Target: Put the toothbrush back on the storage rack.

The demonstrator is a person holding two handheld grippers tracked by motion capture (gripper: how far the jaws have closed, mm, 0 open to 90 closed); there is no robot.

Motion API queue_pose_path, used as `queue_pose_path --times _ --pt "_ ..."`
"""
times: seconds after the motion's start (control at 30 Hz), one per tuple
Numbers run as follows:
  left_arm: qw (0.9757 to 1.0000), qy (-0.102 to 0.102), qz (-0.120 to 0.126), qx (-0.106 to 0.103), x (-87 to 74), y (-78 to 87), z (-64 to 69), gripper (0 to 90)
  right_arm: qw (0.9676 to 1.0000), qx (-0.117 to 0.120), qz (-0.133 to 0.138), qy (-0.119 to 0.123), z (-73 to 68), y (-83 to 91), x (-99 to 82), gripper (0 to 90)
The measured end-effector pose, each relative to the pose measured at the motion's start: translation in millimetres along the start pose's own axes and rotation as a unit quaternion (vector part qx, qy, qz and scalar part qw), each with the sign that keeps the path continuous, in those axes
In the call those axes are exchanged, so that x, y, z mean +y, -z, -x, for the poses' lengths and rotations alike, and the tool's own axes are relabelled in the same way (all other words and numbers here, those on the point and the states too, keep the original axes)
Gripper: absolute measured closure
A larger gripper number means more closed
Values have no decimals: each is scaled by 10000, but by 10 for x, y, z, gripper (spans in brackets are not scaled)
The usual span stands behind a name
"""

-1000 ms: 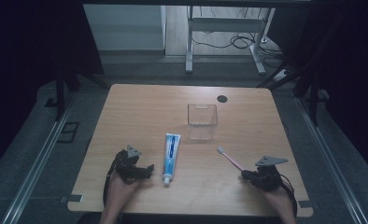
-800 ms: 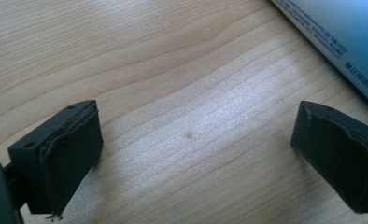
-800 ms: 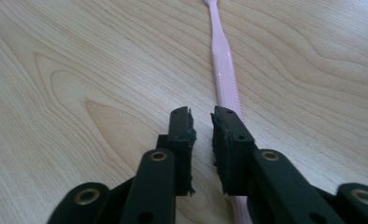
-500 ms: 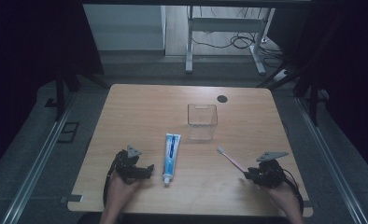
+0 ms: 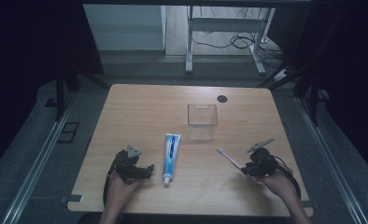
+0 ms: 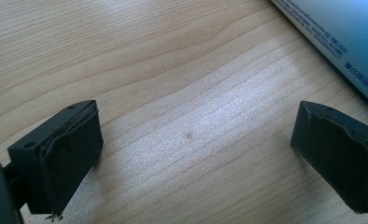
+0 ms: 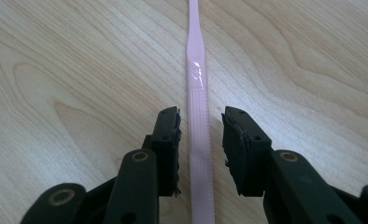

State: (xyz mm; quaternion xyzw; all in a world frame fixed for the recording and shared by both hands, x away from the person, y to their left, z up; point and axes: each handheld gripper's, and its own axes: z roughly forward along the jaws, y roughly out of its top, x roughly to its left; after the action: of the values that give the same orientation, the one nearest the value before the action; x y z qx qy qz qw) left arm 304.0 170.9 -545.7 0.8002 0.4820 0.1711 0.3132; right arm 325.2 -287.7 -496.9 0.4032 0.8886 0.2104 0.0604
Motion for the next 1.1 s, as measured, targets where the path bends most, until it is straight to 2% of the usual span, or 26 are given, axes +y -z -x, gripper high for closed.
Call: queue_pose_path --times 0.03,0.23,0.43,0.47,0.57,0.6,0.7,0.73,0.77,0.83,0.93,1.1 --pt "10000 5 5 -1 0 0 1 22 10000 0 0 0 0 0 0 662" --pt "10000 5 6 0 0 -1 1 22 9989 -29 -423 178 -1 -69 190 691" --pt "10000 4 2 1 0 0 1 22 9974 -53 -670 274 -23 -109 319 702" --pt "10000 4 0 -1 0 0 1 23 9963 -60 -797 316 -28 -138 369 705" --pt "10000 2 -1 0 0 0 0 23 9952 -91 -918 338 -35 -168 420 709" --pt "10000 2 -2 -2 0 0 0 23 9937 -96 -1047 393 -36 -197 467 712" --pt "10000 3 -1 -1 0 0 0 23 9923 -110 -1159 431 -49 -228 515 713" --pt "10000 3 -2 -2 0 0 0 23 9901 -127 -1305 510 -66 -261 560 712" --pt "10000 3 -2 -2 0 0 0 22 9901 -127 -1305 510 -66 -261 560 712" --pt "10000 3 -2 -2 0 0 0 23 9875 -184 -1459 574 -104 -312 618 718" --pt "10000 3 -1 0 0 0 1 23 9858 -207 -1553 607 -118 -344 668 734" --pt "10000 4 0 -1 0 0 1 23 9832 -177 -1729 558 -114 -372 729 766"
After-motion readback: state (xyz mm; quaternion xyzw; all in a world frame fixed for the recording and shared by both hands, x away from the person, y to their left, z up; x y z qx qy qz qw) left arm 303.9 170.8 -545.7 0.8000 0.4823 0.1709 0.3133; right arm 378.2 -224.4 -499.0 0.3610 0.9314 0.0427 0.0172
